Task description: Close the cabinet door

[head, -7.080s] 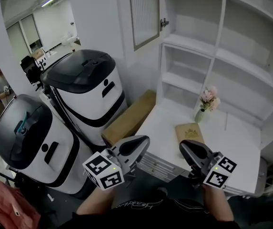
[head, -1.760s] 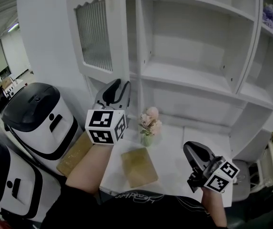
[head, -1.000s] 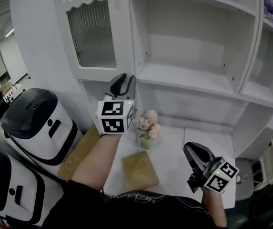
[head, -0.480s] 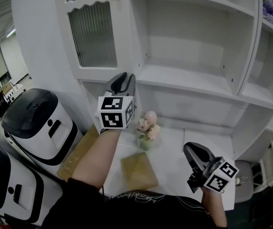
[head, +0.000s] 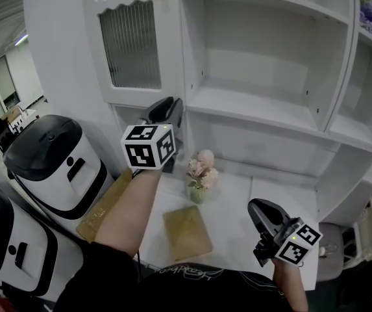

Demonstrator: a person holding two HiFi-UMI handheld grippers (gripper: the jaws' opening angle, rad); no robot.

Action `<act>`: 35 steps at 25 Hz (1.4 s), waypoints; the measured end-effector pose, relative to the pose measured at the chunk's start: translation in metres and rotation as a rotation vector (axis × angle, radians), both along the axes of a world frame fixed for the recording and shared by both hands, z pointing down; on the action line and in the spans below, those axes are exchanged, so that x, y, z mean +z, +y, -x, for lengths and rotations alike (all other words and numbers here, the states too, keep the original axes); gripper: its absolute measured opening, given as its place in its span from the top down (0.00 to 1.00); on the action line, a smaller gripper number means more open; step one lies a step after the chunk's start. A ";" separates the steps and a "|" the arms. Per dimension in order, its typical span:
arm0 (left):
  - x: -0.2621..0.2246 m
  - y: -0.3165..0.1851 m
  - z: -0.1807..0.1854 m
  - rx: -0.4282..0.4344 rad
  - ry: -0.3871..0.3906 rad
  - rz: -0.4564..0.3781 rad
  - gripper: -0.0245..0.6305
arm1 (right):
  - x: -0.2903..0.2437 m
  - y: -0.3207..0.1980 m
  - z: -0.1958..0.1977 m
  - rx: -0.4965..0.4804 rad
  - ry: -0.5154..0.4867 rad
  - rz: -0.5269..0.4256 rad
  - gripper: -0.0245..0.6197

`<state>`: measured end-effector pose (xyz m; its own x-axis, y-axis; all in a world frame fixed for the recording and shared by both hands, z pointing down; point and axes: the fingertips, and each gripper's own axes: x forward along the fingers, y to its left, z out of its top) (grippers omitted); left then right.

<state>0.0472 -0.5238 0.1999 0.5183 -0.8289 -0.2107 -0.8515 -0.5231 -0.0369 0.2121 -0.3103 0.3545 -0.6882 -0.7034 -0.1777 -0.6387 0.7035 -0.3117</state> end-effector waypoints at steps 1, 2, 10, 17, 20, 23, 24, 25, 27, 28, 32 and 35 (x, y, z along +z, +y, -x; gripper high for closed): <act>0.000 0.004 0.001 0.002 0.010 0.002 0.83 | 0.004 0.001 -0.001 -0.005 -0.001 0.009 0.88; 0.000 0.009 0.003 0.005 0.021 0.003 0.83 | 0.007 0.003 -0.001 -0.011 0.000 0.017 0.88; 0.014 0.082 0.000 0.119 -0.020 0.025 0.87 | 0.007 0.022 0.006 -0.057 0.001 0.025 0.88; 0.042 0.191 -0.031 0.436 -0.079 0.055 0.91 | -0.006 0.056 0.021 -0.067 0.001 0.000 0.89; 0.058 0.234 -0.027 0.512 -0.076 0.111 0.92 | -0.012 0.074 0.040 -0.083 0.011 -0.008 0.89; 0.075 0.275 -0.020 0.595 -0.028 0.181 0.93 | -0.016 0.098 0.062 -0.085 0.033 -0.018 0.89; 0.081 0.288 -0.017 0.612 -0.013 0.199 0.93 | -0.017 0.106 0.069 -0.082 0.039 -0.020 0.89; 0.088 0.299 -0.013 0.622 -0.002 0.216 0.93 | -0.017 0.113 0.075 -0.078 0.040 -0.021 0.89; 0.103 0.320 -0.003 0.627 0.015 0.253 0.93 | -0.017 0.128 0.088 -0.075 0.023 -0.015 0.89; 0.110 0.329 0.003 0.628 0.028 0.274 0.93 | -0.017 0.135 0.094 -0.076 0.015 -0.009 0.89; 0.127 0.364 0.028 0.623 0.058 0.313 0.93 | -0.012 0.161 0.116 -0.077 0.014 0.018 0.89; 0.129 0.387 0.041 0.626 0.071 0.306 0.93 | -0.008 0.180 0.128 -0.069 0.002 0.035 0.89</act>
<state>0.0061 -0.1366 0.3289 0.9114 -0.4060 -0.0669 -0.3811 -0.8942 0.2350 0.0841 -0.1302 0.3465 -0.7358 -0.6598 -0.1525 -0.5894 0.7349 -0.3356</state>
